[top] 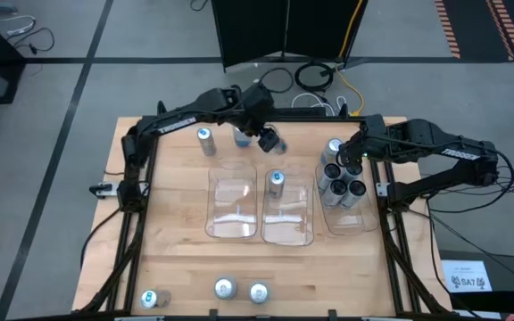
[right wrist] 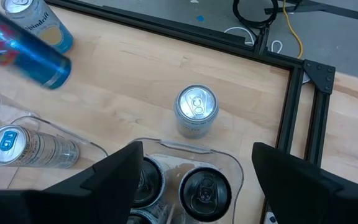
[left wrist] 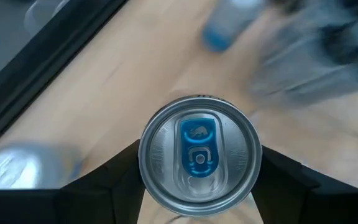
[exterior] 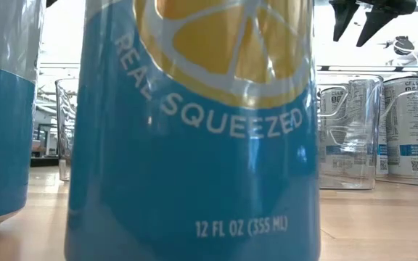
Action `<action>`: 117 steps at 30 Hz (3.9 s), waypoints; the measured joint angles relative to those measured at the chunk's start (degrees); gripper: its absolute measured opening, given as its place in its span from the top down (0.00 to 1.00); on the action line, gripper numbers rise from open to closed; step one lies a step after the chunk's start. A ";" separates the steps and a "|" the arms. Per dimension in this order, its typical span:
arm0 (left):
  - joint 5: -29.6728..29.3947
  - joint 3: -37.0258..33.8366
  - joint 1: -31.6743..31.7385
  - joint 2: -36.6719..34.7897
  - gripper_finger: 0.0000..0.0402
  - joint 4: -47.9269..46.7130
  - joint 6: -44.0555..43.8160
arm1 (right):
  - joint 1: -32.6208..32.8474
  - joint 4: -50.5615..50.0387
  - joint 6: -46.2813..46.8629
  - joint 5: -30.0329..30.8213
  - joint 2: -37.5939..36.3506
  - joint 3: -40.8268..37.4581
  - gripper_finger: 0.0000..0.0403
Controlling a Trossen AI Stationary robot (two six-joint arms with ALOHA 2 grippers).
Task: Sort soda cans
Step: Put the top right blue soda can into the middle transparent bin, then put the top left blue-white soda can into the left transparent bin
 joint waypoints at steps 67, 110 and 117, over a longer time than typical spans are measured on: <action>-7.06 -0.89 -16.13 13.36 0.39 7.07 13.54 | -0.01 -0.04 -1.60 -1.52 0.02 0.00 0.27; -11.55 -5.58 -0.43 -4.52 0.18 -3.41 10.60 | 0.01 3.30 -1.78 -1.16 0.21 0.00 0.27; -10.27 -34.82 5.16 -17.82 0.18 21.17 4.10 | 0.00 3.86 -1.58 -1.31 1.44 -0.02 0.27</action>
